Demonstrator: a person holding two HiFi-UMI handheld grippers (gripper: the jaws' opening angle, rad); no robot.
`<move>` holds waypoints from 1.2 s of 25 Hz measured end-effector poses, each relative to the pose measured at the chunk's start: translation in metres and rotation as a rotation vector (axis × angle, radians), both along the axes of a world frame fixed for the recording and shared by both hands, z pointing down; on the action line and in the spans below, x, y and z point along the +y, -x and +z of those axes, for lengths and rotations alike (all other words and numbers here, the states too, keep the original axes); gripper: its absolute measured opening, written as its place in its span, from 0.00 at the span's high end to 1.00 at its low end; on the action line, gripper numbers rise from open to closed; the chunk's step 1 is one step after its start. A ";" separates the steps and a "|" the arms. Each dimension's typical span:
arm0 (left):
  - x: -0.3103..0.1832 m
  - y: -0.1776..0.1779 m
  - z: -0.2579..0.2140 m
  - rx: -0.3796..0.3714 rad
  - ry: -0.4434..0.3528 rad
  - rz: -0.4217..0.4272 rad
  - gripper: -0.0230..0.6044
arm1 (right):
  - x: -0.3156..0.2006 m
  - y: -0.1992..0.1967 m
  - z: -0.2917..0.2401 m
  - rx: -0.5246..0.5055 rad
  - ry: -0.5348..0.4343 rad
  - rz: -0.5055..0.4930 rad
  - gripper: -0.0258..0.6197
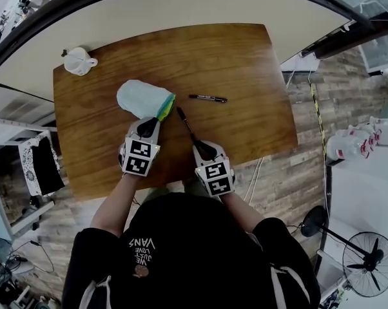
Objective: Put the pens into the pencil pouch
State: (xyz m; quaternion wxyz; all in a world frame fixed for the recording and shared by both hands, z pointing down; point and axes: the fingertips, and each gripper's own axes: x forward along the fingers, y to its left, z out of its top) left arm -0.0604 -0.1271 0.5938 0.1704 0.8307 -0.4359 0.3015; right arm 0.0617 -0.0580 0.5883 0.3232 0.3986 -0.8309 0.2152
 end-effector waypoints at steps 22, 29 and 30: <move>0.038 -0.017 -0.036 0.114 -0.094 0.081 0.91 | 0.025 0.028 -0.005 0.087 0.036 -0.207 0.87; 0.051 -0.024 -0.041 0.144 -0.100 0.134 0.91 | 0.012 0.041 -0.013 0.074 0.008 -0.227 0.87; 0.054 -0.026 -0.042 0.152 -0.100 0.140 0.91 | 0.009 0.043 -0.014 0.070 0.005 -0.227 0.87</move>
